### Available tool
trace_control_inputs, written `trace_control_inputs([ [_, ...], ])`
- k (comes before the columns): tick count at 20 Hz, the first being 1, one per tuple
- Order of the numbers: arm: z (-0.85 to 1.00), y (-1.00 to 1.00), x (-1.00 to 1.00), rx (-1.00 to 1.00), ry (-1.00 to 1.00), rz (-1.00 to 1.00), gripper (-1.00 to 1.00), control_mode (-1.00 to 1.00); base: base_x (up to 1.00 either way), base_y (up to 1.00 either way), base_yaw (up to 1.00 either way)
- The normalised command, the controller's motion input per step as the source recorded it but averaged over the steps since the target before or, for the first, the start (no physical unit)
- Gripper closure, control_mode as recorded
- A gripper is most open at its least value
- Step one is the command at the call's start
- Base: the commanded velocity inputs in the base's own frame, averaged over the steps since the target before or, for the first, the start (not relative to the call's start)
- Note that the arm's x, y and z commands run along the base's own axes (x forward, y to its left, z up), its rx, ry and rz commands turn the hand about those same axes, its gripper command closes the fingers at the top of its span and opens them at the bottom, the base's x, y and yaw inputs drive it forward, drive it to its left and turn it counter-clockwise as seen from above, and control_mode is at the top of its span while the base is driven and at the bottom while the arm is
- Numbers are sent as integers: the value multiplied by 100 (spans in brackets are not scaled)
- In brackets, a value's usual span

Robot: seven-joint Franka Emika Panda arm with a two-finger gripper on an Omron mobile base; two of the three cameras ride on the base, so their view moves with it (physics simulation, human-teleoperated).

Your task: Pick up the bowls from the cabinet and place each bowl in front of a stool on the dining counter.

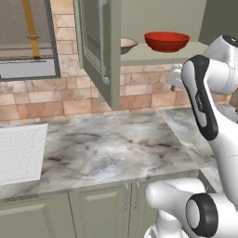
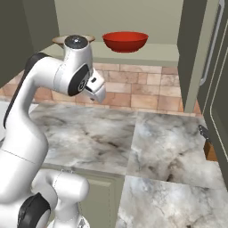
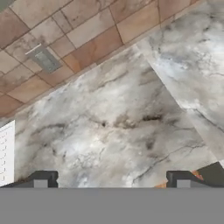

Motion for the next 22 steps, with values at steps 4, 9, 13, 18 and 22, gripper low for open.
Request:
trace_control_inputs([
  [4, 64, -22, -19, 17, -2, -29, -100, -100, 0, 0, 0],
  [9, 65, -26, -9, 15, 0, -23, -100, -100, 0, 0, 0],
  [13, 46, -29, -9, 17, -3, -19, -100, -100, 0, 0, 0],
  [18, 29, 0, 1, 14, -3, -15, -100, -100, 0, 0, 0],
  [22, 15, -5, 42, 15, -6, -12, -100, -100, 0, 0, 0],
])
